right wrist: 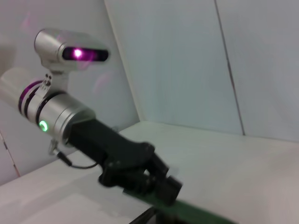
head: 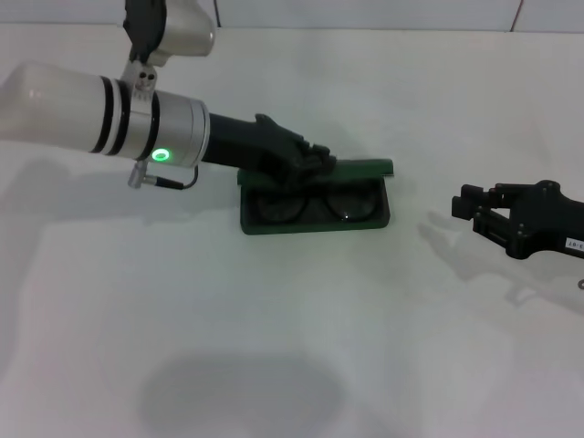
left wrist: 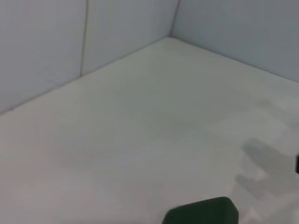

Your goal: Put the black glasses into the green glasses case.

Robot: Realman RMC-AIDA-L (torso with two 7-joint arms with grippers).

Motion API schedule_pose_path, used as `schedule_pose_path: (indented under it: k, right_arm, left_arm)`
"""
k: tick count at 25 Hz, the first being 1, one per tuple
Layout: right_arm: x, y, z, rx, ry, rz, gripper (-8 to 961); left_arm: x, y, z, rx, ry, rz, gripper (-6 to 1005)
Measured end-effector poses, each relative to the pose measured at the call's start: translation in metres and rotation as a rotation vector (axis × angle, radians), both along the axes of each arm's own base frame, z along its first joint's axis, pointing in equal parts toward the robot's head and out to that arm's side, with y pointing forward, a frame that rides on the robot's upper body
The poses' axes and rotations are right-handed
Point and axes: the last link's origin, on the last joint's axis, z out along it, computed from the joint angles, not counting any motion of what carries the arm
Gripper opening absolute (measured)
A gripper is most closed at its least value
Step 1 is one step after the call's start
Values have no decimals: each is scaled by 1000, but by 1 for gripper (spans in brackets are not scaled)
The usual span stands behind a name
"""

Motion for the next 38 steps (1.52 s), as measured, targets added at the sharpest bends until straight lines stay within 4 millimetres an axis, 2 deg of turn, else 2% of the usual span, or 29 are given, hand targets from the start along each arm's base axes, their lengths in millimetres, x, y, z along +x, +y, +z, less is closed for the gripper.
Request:
schedule_pose_path:
  k: [5, 14, 17, 19, 20, 22, 23, 24, 27, 30, 33, 38]
  right_arm:
    - [1, 1, 3, 15, 7, 3, 241]
    - [-6, 1, 6, 32, 29, 59, 251]
    - [-10, -5, 11, 13, 47, 118, 254]
    - [-14, -10, 13, -15, 61, 170, 256]
    - [-22, -16, 13, -50, 88, 227, 257]
    - [-29, -23, 14, -79, 115, 286, 259]
    - [-32, -27, 14, -95, 130, 314, 292]
    - [-34, -30, 15, -109, 142, 334, 324]
    - [-40, -37, 15, -143, 175, 381, 422]
    - [-51, -38, 13, -176, 190, 433, 529]
    - [-64, -38, 7, -229, 190, 489, 641]
    - [-78, -35, -3, -279, 186, 542, 782]
  left_arm:
    - [-2, -10, -8, -40, -15, 16, 123]
    - [-11, -41, -31, -102, -56, 40, 53]
    - [-4, -50, -24, -101, -132, -3, 29]
    - [0, -66, -4, -98, -247, -64, 42]
    - [-1, -82, 18, -69, -374, -140, 48]
    - [-9, -103, 51, 8, -544, -241, 150]
    - [-11, -107, 57, 23, -573, -254, 200]
    - [-21, -116, 72, 65, -620, -260, 251]
    - [-41, -129, 90, 125, -649, -250, 368]
    - [-56, -139, 94, 144, -628, -260, 484]
    - [-65, -145, 88, 111, -578, -280, 548]
    - [-66, -154, 84, 52, -572, -303, 653]
